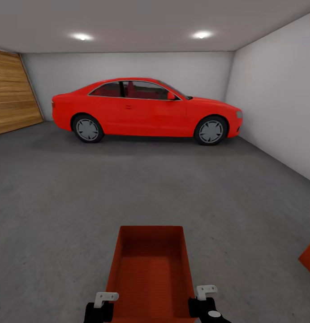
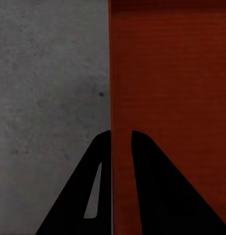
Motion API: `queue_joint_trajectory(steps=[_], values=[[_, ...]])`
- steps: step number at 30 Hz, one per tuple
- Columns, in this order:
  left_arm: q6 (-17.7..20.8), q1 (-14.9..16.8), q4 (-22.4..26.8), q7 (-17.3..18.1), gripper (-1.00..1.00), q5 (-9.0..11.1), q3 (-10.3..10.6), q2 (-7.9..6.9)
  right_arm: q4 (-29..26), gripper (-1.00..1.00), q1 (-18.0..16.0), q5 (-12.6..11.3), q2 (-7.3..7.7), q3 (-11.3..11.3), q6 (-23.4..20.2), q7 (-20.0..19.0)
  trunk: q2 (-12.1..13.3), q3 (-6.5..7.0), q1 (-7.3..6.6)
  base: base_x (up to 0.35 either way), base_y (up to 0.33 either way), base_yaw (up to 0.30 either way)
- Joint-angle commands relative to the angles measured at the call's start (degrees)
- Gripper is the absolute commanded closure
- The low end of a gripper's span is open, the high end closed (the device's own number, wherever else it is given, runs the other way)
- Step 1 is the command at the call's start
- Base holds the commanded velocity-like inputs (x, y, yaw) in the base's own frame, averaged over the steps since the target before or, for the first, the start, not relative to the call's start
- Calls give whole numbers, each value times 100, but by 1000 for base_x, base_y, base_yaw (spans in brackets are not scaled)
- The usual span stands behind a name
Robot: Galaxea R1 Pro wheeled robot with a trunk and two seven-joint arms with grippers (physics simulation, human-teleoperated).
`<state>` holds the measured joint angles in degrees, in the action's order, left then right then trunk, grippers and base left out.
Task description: Move the two storage containers from the living room to the garage. In the garage, place one container on the floor and stack the other container on top of it (either order is fine).
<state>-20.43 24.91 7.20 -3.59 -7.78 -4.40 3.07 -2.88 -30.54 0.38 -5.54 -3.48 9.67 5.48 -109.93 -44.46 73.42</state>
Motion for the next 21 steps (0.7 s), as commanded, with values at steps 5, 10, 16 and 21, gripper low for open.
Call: queue_joint_trajectory(steps=[5, 10, 16, 21], values=[[-22, 5, 1, -81, 100, -48, -157, 1, 7, 100, -5, -13, 0, 5, 17, 50, -2, -5, 3, 341, 0, 0], [-22, 5, 1, -81, 100, -48, -157, 1, 7, 100, -5, -12, 0, 5, 17, 50, -2, -5, 3, 345, 0, 0], [-22, 5, 1, -81, 100, -48, -157, 1, 7, 100, -5, -12, 0, 5, 17, 50, -2, -5, 3, 346, 0, 0], [-21, 5, 1, -81, 100, -48, -157, 1, 7, 100, -5, -12, 0, 5, 17, 50, -2, -5, 3, 346, 0, 0]])
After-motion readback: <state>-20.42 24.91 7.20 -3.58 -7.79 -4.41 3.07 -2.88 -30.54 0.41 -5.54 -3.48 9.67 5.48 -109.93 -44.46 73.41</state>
